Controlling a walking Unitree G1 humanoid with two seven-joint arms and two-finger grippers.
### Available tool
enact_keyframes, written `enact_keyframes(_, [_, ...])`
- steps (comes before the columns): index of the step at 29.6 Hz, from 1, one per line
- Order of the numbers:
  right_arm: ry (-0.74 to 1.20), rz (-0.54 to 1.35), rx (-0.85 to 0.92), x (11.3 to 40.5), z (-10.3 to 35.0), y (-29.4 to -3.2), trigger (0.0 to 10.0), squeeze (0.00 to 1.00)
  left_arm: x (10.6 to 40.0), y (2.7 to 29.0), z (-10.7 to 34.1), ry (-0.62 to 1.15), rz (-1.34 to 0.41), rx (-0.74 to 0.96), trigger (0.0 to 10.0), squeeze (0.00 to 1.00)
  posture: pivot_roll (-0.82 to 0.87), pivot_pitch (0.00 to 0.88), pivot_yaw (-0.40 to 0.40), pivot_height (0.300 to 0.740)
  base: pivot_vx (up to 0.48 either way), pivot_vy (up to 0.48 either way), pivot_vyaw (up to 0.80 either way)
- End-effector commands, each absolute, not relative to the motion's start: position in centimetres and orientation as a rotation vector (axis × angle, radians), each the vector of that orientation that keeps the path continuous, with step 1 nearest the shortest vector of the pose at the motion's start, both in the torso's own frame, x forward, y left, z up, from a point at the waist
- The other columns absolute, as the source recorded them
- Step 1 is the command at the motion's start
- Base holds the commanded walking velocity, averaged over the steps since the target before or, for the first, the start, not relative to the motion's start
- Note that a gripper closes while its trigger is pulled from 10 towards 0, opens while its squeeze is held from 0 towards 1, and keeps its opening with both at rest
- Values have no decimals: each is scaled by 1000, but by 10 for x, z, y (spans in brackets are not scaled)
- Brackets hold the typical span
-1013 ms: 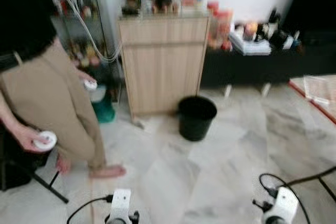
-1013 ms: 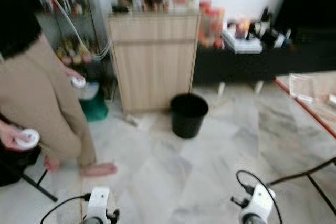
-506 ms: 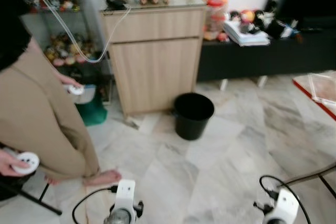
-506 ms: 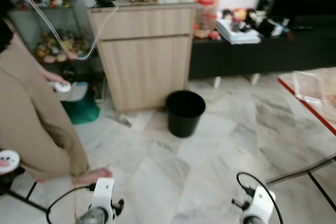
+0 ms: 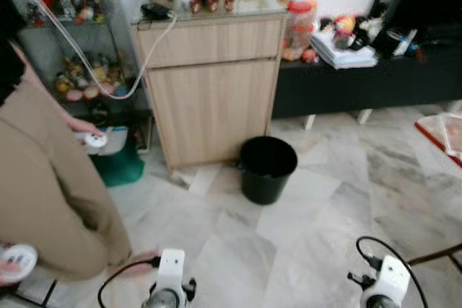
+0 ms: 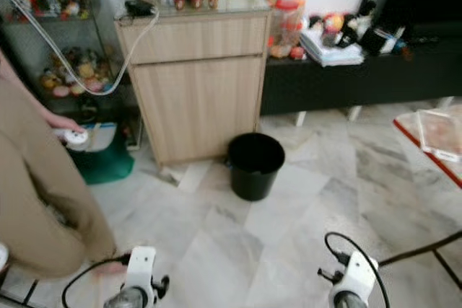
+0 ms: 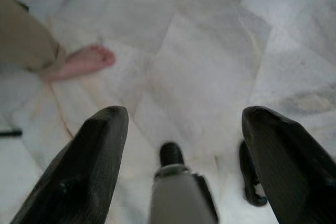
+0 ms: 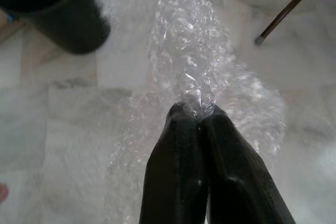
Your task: Picking trash to rubbish bin
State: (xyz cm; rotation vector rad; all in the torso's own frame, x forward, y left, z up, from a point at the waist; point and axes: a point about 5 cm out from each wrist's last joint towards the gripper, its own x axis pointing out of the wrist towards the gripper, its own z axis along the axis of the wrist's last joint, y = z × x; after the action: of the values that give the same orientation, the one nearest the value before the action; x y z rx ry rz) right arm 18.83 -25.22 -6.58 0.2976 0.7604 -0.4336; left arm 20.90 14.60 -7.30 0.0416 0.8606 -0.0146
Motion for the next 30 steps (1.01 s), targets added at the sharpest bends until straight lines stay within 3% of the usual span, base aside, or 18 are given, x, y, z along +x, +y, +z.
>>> enact_keyframes(1, [766, -436, 293, 186, -67, -252, 10000, 0, 208, 147, -74, 866, -17, 50, 10000, 0, -133, 0, -39, 740, 296, 0, 0])
enact_keyframes(30, [775, -429, 283, 185, -68, -250, 10000, 0, 206, 148, -75, 873, -24, 54, 10000, 0, -134, 0, -37, 740, 292, 0, 0])
